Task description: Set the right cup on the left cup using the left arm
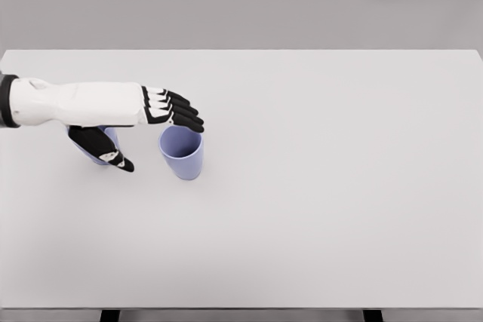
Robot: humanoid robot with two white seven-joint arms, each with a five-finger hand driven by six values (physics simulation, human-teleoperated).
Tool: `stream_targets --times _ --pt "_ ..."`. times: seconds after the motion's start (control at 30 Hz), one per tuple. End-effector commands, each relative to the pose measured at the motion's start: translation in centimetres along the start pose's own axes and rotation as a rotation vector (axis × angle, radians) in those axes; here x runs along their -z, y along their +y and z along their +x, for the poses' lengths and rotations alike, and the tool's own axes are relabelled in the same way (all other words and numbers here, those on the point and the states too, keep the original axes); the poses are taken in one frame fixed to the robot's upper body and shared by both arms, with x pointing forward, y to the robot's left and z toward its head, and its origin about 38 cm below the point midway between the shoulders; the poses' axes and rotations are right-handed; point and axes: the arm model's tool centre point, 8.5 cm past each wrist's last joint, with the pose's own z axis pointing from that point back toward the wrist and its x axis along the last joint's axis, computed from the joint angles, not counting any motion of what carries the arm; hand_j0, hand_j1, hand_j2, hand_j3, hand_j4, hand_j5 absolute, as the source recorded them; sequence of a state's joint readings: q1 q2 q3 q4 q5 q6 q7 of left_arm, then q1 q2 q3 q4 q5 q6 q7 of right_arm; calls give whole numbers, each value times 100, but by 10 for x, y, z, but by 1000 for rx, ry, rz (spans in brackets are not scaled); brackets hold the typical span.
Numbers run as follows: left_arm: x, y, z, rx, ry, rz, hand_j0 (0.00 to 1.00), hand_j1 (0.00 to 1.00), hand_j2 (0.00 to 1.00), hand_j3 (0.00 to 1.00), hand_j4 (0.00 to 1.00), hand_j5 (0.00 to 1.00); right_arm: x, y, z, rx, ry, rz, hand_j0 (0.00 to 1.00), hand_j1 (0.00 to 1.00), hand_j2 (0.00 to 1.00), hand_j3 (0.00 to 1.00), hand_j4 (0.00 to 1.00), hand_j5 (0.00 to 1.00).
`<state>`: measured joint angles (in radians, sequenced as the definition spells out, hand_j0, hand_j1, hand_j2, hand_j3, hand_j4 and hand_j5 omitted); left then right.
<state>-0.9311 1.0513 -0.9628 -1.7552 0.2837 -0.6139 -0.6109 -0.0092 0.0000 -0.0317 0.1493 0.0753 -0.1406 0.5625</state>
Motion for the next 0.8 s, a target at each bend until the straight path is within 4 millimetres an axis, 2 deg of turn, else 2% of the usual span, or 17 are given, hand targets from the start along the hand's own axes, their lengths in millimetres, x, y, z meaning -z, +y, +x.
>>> stream_targets --times 0.0,0.07,0.17,0.2,0.3,0.4,0.63,0.7,0.77 --pt "0 -1 -1 -10 1 0 100 100 100 100 100 100 0 0 0 -3 3 1 100 100 100 100 100 100" --pt "-2 3 -2 -1 12 3 100 100 100 100 100 100 0 0 -5 4 7 1 100 100 100 100 100 100" --pt "-3 22 -13 23 35 37 100 100 100 100 100 100 0 0 -1 -2 -2 0 100 100 100 100 100 100" --pt "-4 22 -14 21 39 39 100 100 100 100 100 100 0 0 -2 -1 1 1 100 100 100 100 100 100" --pt "4 17 -15 9 20 34 100 100 100 100 100 100 0 0 -3 2 3 1 100 100 100 100 100 100" --pt "35 -7 -18 -11 -25 -32 100 100 100 100 100 100 0 0 -3 4 2 1 100 100 100 100 100 100" --pt "36 -9 -30 27 25 -51 100 100 100 100 100 100 0 0 -2 2 1 1 100 100 100 100 100 100" --pt "40 -7 -36 44 40 -52 100 100 100 100 100 100 0 0 -3 4 2 1 100 100 100 100 100 100" --pt "34 -9 -49 21 79 -46 100 100 100 100 100 100 0 0 -3 4 2 1 100 100 100 100 100 100"
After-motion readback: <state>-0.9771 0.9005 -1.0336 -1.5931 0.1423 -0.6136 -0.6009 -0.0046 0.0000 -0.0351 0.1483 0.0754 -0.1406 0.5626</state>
